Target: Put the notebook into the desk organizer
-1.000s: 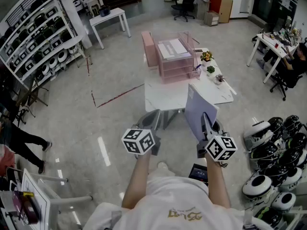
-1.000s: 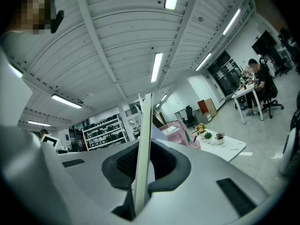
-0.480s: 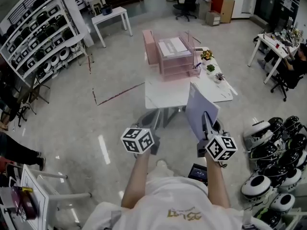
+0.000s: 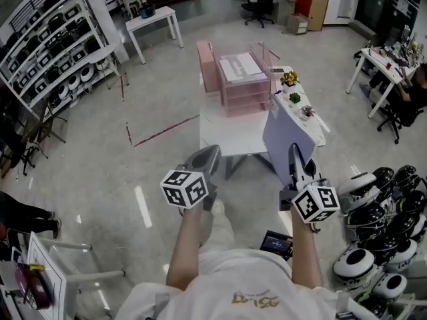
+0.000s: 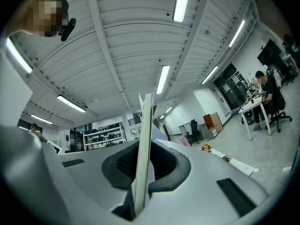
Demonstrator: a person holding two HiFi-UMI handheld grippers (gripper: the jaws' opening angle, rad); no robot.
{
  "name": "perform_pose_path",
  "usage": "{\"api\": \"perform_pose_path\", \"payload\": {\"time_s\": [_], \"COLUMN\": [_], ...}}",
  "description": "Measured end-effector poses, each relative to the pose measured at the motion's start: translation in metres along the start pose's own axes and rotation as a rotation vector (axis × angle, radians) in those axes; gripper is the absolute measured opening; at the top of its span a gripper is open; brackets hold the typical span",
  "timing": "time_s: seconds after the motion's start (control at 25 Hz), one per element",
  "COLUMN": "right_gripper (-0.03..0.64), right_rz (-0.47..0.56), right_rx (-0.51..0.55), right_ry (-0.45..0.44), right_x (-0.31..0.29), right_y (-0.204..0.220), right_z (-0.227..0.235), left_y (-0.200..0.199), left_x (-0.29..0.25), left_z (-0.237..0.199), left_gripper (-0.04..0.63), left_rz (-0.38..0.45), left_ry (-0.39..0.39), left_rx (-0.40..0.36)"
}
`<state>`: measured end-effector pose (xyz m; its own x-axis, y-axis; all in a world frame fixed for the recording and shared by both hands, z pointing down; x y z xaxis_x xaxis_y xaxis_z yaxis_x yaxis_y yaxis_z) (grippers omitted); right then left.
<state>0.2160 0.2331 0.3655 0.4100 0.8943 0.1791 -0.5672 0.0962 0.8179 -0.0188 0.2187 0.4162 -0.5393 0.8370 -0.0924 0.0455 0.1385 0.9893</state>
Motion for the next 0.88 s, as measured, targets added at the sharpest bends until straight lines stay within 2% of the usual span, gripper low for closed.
{"api": "perform_pose_path", "payload": {"time_s": [0.32,0.56,0.88], "right_gripper": [0.043,0.043,0.043], "right_rz": [0.050,0.096,0.141], "right_rx": [0.016,0.025,0.047], "right_ry": [-0.024,0.023,0.072], "right_x": [-0.135,-0.247,-0.357], "right_y": [-0.014,-0.027,-0.020], "right_z": [0.024,0.037,0.060], "left_y": [-0.019,-0.057,-0.066], "left_x": [-0.104,-0.190,-0.272], "left_z": [-0.095,-0.180,-0.267], "left_gripper": [0.018,0.018,0.018], "left_rz": [-0.005,-0.021,-0.046], "left_ry": [0.017,0.074,0.147], "left_rx": [-0.031,-0.058,-0.035]}}
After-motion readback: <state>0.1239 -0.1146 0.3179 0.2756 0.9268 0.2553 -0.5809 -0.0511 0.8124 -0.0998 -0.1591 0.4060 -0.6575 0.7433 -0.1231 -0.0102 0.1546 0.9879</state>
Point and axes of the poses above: the fingertips, and each gripper's own axes: x backward along the fingers, z to its right, y out of its underside, the point moved 2 cm from there along x, backward along the fingers, and after that the axes turned 15 degrees about -x, right-handed, at the moved point
